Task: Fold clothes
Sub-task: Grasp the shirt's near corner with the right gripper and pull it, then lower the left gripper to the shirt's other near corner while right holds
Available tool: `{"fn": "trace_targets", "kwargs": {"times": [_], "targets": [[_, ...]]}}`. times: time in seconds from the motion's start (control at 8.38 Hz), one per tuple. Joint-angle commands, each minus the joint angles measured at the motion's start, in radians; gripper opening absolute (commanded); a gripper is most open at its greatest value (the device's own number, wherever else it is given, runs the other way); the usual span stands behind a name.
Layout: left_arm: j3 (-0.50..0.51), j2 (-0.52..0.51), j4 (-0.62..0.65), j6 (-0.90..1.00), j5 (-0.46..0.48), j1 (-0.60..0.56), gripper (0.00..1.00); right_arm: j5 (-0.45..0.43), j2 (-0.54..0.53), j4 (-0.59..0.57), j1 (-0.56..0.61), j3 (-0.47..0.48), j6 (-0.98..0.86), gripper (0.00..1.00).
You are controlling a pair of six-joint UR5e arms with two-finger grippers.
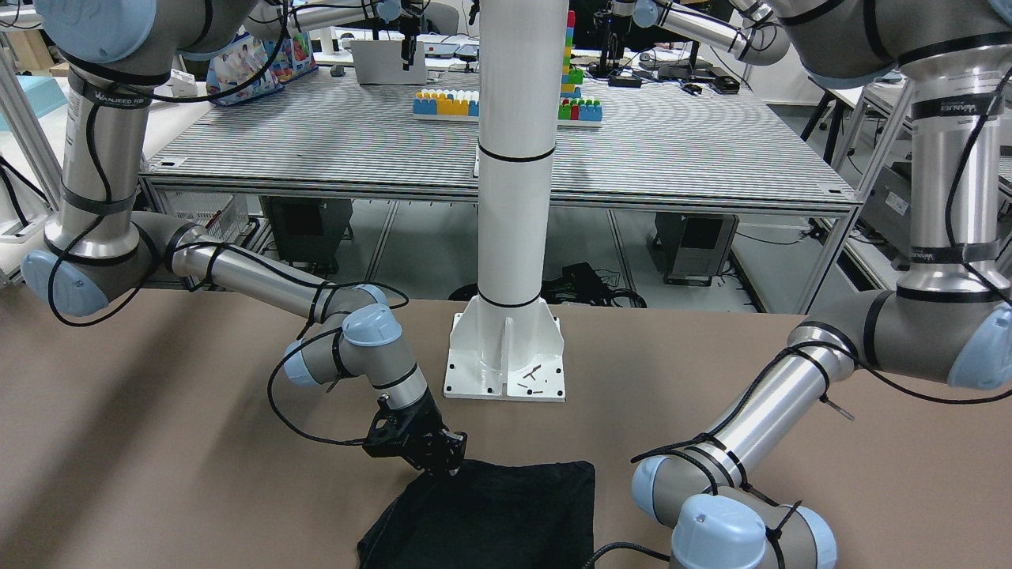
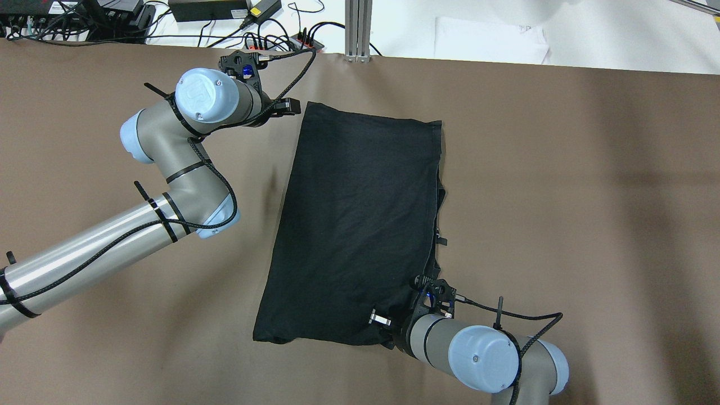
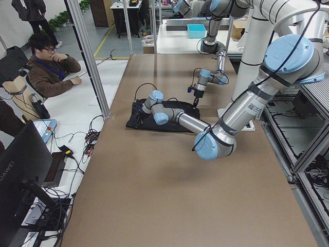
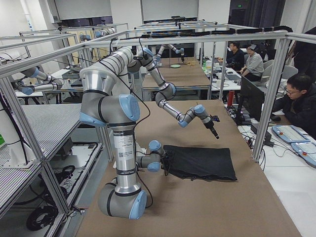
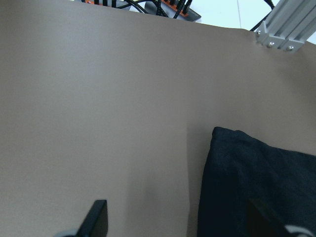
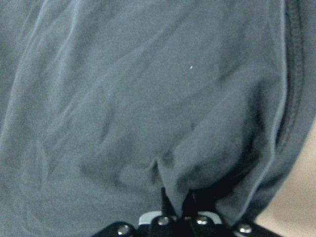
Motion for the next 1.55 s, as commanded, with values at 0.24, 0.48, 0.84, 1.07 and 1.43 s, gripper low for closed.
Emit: {"fn": "trace_targets", "kwargs": {"times": [0.24,0.48,0.84,1.07,1.43], "targets": [[-0.047,0.002,-0.007,-0.068,-0.088,-0.009,1.0,0.008,0.002,0.008,0.014,0.027,0.0,0.0],[-0.155,0.122,-0.11,-0.155,-0.167,-0.006,1.0,0.008,0.0,0.008,0.012,0.053,0.0,0.0],[-0.431,0.332,-0.112,-0.282,-0.216,0.04,1.0,0.008,0.0,0.011,0.012,0.055,0.0,0.0],[-0.522,0.418,-0.112,-0.343,-0.183,0.103,1.0,0.008,0.0,0.011,0.012,0.055,0.0,0.0],[-0.607,0.488,-0.113,-0.431,0.032,0.315,1.0,0.008,-0.001,0.011,0.017,0.055,-0.011,0.0]]}}
